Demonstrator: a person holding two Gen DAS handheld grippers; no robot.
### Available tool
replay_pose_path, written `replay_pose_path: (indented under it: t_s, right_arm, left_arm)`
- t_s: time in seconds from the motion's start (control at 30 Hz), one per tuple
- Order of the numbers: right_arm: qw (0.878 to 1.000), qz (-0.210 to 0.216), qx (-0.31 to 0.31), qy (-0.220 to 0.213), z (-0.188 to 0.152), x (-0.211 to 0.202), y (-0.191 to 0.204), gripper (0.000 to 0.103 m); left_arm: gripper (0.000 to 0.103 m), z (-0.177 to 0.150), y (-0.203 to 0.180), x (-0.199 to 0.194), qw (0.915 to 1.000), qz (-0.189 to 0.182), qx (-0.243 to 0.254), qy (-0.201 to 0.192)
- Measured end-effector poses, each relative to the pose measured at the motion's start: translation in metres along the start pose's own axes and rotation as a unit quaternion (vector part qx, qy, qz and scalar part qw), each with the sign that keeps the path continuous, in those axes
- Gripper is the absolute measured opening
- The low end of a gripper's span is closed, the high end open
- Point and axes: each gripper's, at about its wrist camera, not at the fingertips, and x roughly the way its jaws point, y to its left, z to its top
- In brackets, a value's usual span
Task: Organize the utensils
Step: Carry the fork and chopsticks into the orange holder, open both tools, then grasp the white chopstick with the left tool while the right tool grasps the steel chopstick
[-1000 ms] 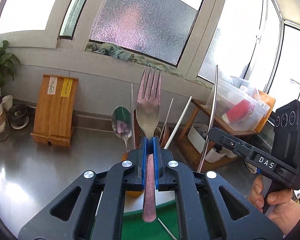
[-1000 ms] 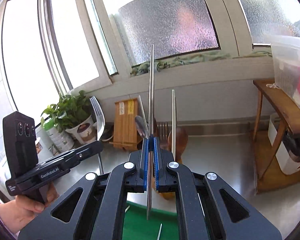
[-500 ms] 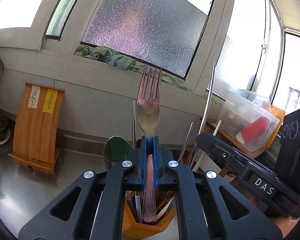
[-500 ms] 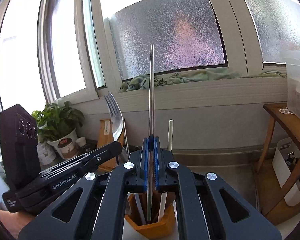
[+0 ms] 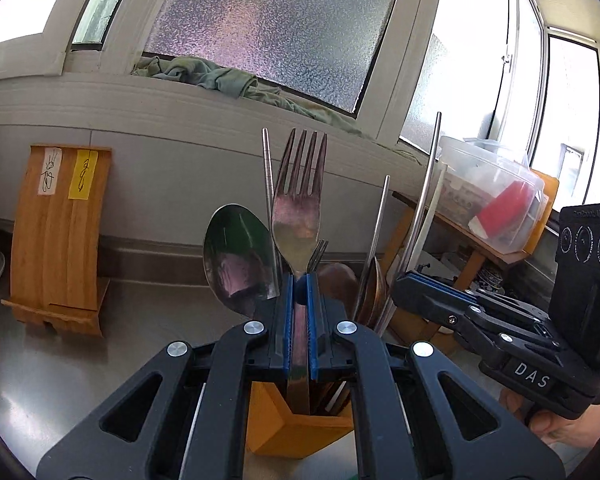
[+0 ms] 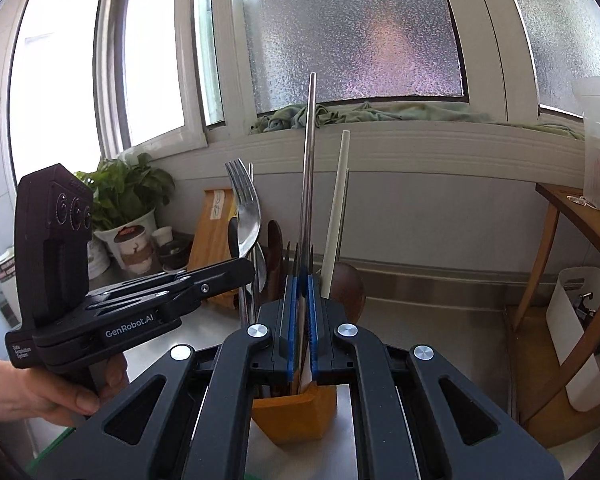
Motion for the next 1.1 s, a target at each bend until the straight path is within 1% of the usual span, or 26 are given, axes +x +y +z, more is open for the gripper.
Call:
replay_pose_path:
  t_s: [0.13, 0.2, 0.3, 0.33, 0.47, 0.57, 0.6, 0.63, 0.73, 0.77, 0.8, 0.83, 0.87, 0.9, 0.93, 0.97, 1.0, 1.03, 1.1]
  right_arm:
    - [1.000, 0.007, -0.004, 0.017, -0.009, 0.002, 0.000, 0.006]
    - [1.000, 0.009, -0.008, 0.028, -0.013, 0.003, 0.000, 0.006]
    - [0.999, 0.009, -0.008, 0.033, -0.014, 0.002, -0.001, 0.007]
    - [0.999, 0.010, -0.008, 0.037, -0.013, 0.002, -0.001, 0.008]
    - [0.998, 0.007, -0.029, 0.053, -0.016, 0.001, 0.004, 0.009]
    - [0.997, 0.005, -0.038, 0.064, -0.020, -0.003, 0.008, 0.009]
    - [0.997, 0.004, -0.041, 0.069, -0.021, -0.004, 0.009, 0.009]
    - [0.996, 0.004, -0.045, 0.073, -0.022, -0.006, 0.010, 0.011]
    - [0.995, -0.004, -0.051, 0.080, -0.026, -0.013, 0.011, 0.030]
    - [0.995, -0.008, -0.051, 0.082, -0.028, -0.016, 0.010, 0.033]
    - [0.995, -0.012, -0.052, 0.085, -0.029, -0.020, 0.008, 0.038]
    - [0.995, -0.018, -0.052, 0.087, -0.029, -0.023, 0.007, 0.044]
    - [0.994, -0.022, -0.052, 0.088, -0.030, -0.028, 0.006, 0.047]
    - [0.994, -0.025, -0.051, 0.090, -0.030, -0.033, 0.005, 0.054]
    - [0.994, -0.027, -0.050, 0.092, -0.030, -0.038, 0.004, 0.058]
    - [0.994, -0.029, -0.048, 0.094, -0.029, -0.043, 0.004, 0.067]
    - [0.994, -0.031, -0.046, 0.097, -0.029, -0.048, 0.004, 0.080]
    - [0.993, -0.031, -0.043, 0.102, -0.028, -0.052, 0.003, 0.089]
    - [0.991, -0.023, -0.032, 0.125, -0.028, -0.060, 0.002, 0.094]
  left_arm:
    - [0.005, -0.006, 0.002, 0.003, 0.9998, -0.006, 0.008, 0.017]
    - [0.005, -0.007, 0.004, 0.003, 0.9997, -0.011, 0.002, 0.022]
    - [0.006, -0.007, 0.006, 0.003, 0.9993, -0.020, -0.006, 0.032]
    - [0.006, -0.007, 0.007, 0.003, 0.9990, -0.023, -0.007, 0.037]
    - [0.006, -0.009, 0.007, 0.002, 0.9982, -0.025, -0.007, 0.054]
    - [0.017, -0.011, 0.009, -0.003, 0.9981, -0.022, -0.014, 0.056]
    - [0.024, -0.012, 0.010, -0.005, 0.9980, -0.020, -0.016, 0.057]
    - [0.030, -0.013, 0.010, -0.009, 0.9980, -0.021, -0.018, 0.057]
    - [0.034, -0.014, 0.009, -0.021, 0.9981, -0.017, -0.016, 0.057]
    - [0.035, -0.015, 0.009, -0.025, 0.9981, -0.016, -0.016, 0.057]
    - [0.039, -0.016, 0.009, -0.030, 0.9982, -0.013, -0.017, 0.057]
    - [0.044, -0.016, 0.010, -0.035, 0.9982, -0.009, -0.018, 0.057]
    - [0.047, -0.017, 0.012, -0.040, 0.9982, -0.005, -0.020, 0.057]
    - [0.054, -0.018, 0.014, -0.046, 0.9981, 0.000, -0.024, 0.058]
    - [0.061, -0.019, 0.016, -0.052, 0.9979, 0.004, -0.030, 0.057]
    - [0.064, -0.019, 0.017, -0.056, 0.9977, 0.006, -0.036, 0.058]
    - [0.073, -0.019, 0.018, -0.062, 0.9974, 0.007, -0.041, 0.059]
    - [0.083, -0.019, 0.018, -0.067, 0.9970, 0.008, -0.046, 0.062]
    - [0.088, -0.020, 0.016, -0.077, 0.9959, 0.017, -0.049, 0.075]
